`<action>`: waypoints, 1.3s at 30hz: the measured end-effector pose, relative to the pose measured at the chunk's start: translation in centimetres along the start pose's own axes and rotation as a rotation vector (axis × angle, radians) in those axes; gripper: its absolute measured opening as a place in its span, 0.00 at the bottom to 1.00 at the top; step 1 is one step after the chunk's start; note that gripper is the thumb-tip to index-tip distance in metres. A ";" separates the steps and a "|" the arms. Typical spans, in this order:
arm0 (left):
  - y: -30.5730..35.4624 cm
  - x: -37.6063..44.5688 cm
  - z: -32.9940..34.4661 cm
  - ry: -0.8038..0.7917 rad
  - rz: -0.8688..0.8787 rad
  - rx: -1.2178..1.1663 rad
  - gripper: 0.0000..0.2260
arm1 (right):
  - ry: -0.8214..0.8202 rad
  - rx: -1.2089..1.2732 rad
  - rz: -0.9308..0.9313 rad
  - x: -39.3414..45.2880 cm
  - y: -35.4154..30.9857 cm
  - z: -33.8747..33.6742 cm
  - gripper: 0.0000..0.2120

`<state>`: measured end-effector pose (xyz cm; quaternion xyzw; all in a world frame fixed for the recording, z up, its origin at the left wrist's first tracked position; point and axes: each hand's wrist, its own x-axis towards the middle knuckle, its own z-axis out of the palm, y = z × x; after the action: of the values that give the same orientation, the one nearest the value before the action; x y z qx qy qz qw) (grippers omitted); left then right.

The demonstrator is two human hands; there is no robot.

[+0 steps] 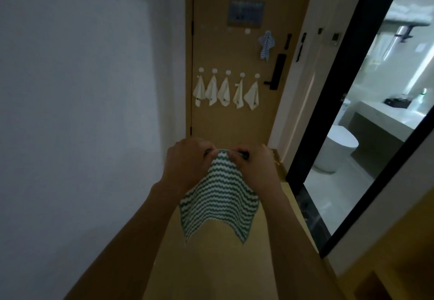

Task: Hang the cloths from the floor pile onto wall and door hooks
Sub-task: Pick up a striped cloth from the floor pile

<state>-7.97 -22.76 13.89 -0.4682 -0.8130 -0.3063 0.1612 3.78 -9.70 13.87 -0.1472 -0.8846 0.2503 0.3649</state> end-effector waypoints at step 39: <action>-22.6 61.1 29.8 0.115 0.049 -0.014 0.09 | 0.103 -0.077 0.077 57.9 35.4 16.8 0.07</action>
<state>-57.76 28.63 16.87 -0.4709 -0.7884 -0.3344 0.2117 -45.57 39.75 17.30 -0.2080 -0.8673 0.2219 0.3940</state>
